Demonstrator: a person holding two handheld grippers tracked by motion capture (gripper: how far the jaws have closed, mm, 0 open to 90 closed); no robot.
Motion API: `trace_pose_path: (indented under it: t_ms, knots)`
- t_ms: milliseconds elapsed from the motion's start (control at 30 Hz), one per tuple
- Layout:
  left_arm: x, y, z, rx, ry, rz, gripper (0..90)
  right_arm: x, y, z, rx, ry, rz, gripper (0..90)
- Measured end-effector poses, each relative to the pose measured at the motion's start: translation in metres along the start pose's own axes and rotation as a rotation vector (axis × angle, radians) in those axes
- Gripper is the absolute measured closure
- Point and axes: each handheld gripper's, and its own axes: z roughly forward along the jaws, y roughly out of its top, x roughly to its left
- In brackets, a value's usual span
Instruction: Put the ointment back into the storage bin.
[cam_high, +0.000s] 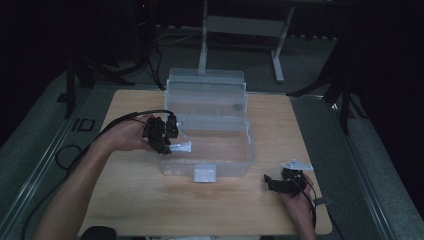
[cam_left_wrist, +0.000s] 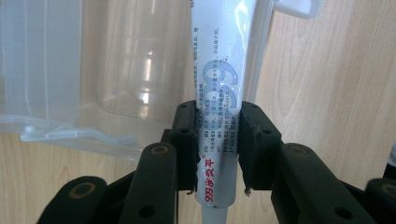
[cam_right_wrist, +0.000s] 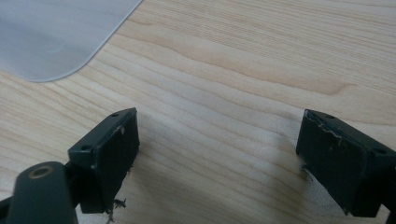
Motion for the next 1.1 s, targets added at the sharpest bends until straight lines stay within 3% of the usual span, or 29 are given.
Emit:
trace_pose_path:
  t_ms: [667,1100]
  knots:
    - [0.001,0.013,0.007,0.042,-0.008,0.028,70.2,0.000,0.000,0.000,0.000,0.002,-0.003,12.9]
    - [0.003,0.018,0.008,0.036,-0.013,0.032,70.1,0.000,0.000,0.000,0.000,0.003,-0.004,12.9]
